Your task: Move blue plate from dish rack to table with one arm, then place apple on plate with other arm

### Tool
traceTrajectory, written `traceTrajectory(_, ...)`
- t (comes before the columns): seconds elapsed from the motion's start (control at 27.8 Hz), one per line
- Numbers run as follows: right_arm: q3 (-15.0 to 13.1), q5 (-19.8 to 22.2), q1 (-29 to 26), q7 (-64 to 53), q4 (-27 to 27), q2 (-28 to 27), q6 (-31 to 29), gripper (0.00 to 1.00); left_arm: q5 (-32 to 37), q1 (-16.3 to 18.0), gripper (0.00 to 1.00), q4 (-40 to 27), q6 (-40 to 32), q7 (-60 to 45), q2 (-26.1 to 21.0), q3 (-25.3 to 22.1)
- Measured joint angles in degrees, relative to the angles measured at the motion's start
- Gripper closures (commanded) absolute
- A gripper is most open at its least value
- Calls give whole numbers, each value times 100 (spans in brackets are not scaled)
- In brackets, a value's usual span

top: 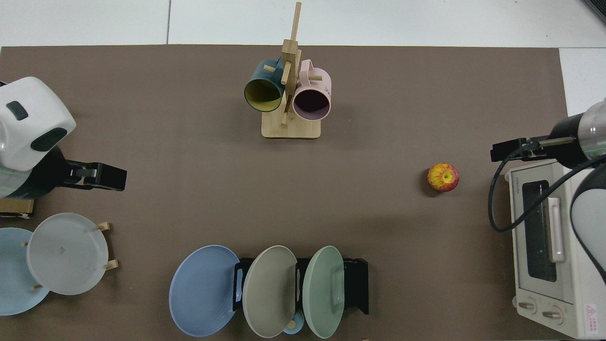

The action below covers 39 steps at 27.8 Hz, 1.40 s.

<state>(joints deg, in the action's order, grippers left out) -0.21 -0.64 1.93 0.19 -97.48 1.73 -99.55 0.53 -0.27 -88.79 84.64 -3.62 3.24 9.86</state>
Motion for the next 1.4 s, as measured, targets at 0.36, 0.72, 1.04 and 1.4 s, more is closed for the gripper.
traceTrajectory(0.36,8,-4,7,3,-361,-160,-534,0,0,0,0,-33,-49,0,20,-3)
traceTrajectory(0.72,17,-4,12,3,-798,-359,-957,0,-179,-1,0,-784,34,4,417,3)
traceTrajectory(1.04,17,-4,12,6,-1166,-615,-1622,0,-309,-26,1,-2387,822,8,1028,70)
traceTrajectory(1.4,28,0,170,6,-1360,-1238,-2335,0,-741,-206,1,-4212,1498,0,1608,218)
